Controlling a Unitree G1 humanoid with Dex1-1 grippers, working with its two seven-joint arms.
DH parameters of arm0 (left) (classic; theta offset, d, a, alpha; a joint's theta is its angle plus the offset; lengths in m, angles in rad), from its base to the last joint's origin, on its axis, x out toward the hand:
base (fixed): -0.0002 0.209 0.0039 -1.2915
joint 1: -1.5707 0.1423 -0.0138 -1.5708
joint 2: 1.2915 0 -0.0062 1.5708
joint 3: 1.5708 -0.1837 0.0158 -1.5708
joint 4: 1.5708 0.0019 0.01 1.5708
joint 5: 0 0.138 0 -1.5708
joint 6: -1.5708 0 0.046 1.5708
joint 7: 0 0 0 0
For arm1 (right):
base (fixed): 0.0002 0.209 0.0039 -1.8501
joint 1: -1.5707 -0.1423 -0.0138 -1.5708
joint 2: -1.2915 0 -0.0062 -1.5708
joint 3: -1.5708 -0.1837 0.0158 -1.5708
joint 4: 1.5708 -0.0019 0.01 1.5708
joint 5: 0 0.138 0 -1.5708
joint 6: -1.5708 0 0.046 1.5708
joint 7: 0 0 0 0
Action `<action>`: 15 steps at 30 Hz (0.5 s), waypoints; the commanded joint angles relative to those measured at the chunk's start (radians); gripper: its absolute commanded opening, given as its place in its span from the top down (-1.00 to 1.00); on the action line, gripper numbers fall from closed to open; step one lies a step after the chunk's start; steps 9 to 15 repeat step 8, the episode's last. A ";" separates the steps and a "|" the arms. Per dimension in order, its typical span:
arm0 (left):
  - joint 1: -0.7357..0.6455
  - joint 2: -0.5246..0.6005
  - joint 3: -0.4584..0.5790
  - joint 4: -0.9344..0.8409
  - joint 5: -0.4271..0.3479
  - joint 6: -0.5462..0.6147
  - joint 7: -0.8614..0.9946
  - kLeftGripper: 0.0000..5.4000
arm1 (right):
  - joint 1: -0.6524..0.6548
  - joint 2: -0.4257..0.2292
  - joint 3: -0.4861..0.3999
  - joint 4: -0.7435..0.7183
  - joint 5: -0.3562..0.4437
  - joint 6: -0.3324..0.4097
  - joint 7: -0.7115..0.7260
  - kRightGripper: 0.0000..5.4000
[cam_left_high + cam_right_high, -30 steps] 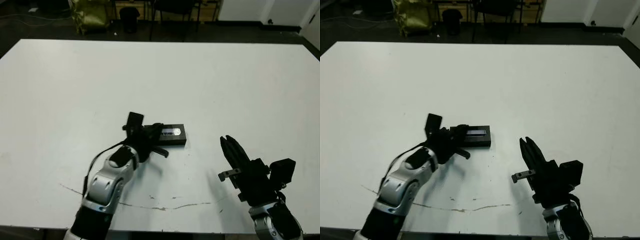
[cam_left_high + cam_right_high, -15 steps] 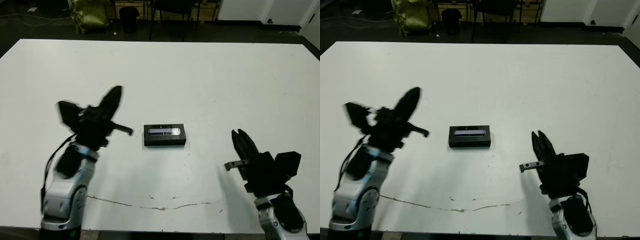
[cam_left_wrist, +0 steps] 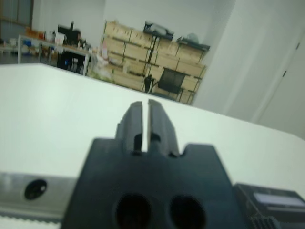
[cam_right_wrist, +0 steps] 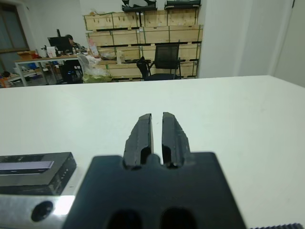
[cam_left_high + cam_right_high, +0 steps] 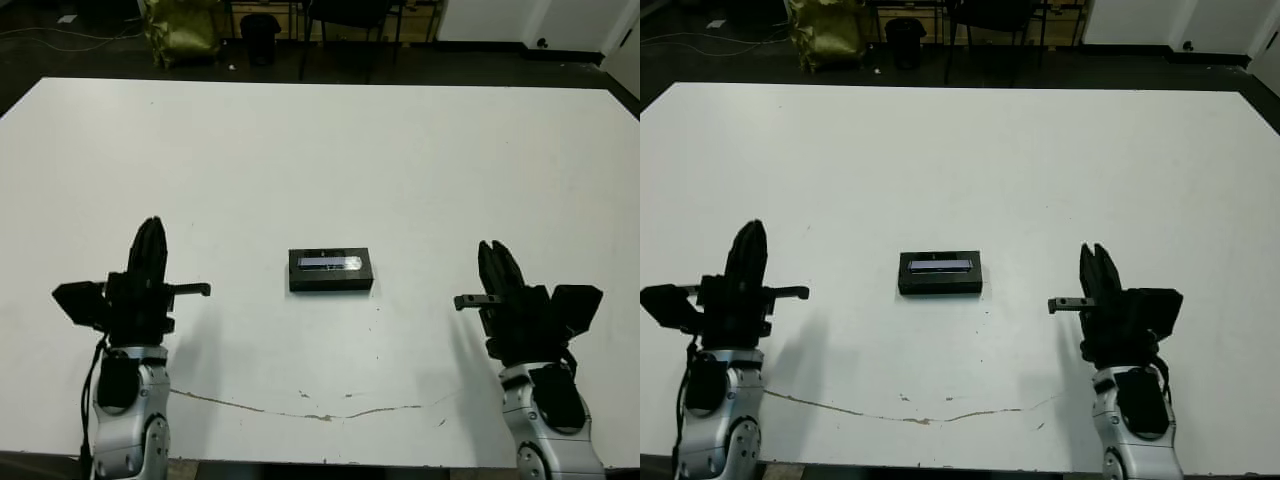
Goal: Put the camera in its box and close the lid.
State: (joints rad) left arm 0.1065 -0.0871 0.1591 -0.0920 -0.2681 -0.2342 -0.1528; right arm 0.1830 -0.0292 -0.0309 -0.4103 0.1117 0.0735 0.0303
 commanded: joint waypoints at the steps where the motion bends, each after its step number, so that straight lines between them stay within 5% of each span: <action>1: -0.006 0.006 -0.001 0.055 -0.018 -0.029 -0.024 0.99 | -0.010 -0.003 0.011 0.024 -0.048 -0.015 -0.016 1.00; 15: -0.019 0.007 -0.013 0.040 -0.014 -0.004 -0.008 0.99 | -0.024 -0.001 0.026 0.032 -0.063 -0.032 -0.001 1.00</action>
